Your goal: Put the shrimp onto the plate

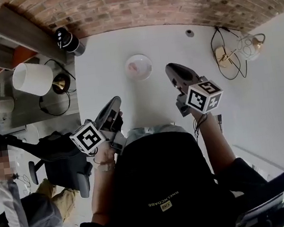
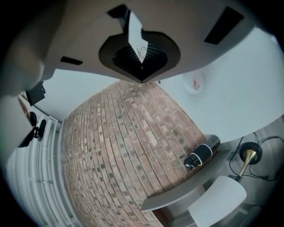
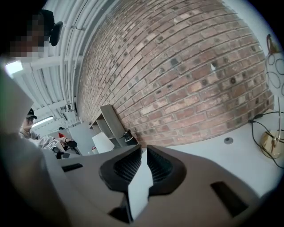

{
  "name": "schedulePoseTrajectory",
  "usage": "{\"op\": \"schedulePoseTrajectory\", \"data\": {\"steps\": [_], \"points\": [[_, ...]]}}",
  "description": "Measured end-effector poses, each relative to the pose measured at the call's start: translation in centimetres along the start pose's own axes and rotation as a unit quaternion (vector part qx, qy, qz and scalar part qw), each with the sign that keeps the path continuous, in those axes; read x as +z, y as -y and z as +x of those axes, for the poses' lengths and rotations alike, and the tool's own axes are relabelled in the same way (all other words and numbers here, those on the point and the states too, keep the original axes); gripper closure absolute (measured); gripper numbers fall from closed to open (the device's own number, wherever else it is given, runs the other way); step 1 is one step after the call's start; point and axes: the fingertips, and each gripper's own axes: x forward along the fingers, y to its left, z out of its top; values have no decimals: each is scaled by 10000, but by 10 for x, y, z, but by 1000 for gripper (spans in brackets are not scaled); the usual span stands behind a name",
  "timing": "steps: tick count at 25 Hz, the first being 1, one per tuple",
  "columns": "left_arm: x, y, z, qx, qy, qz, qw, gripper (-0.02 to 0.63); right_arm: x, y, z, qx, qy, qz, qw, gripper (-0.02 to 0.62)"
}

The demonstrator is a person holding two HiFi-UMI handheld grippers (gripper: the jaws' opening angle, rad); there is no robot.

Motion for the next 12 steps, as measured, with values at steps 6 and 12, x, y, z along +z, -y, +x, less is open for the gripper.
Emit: {"op": "schedulePoseTrajectory", "data": {"steps": [6,12], "points": [[-7,10,20,-283,-351,59,9990,601,9,3,-37,-181,424,144,9988,554],[-10,20,33,-438,-534,28,9976,601,12,0,-53,-257,656,264,9972,554]]}}
